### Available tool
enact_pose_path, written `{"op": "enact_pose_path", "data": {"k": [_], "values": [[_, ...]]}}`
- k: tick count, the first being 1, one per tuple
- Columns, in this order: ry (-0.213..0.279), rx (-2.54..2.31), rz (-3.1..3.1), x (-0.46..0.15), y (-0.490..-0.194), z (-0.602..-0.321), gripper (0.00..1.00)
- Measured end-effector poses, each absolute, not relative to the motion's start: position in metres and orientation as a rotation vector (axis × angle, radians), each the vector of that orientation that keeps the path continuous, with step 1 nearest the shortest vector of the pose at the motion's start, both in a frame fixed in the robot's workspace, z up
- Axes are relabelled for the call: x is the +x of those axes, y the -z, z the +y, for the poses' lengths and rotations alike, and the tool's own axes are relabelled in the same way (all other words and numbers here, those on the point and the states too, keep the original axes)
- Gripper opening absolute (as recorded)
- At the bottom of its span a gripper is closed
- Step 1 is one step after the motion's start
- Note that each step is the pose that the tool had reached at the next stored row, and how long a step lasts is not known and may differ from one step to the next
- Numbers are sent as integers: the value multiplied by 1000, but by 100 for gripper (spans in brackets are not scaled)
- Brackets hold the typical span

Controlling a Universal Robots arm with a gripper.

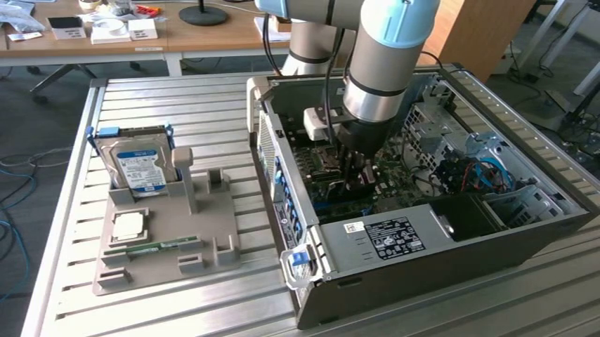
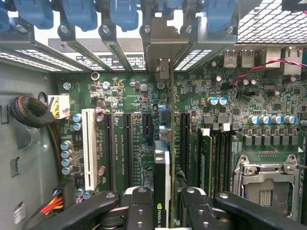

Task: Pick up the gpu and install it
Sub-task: 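Insert the gpu into the slot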

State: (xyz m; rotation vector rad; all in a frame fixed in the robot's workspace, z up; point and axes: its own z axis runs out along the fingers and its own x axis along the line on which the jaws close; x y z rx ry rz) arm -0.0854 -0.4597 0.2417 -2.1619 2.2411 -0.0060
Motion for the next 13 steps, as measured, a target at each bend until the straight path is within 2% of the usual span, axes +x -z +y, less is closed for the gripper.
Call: {"op": "enact_pose_path", "data": {"k": [13], "values": [[6,-2162,2241,-86,-241,-460,27]]}}
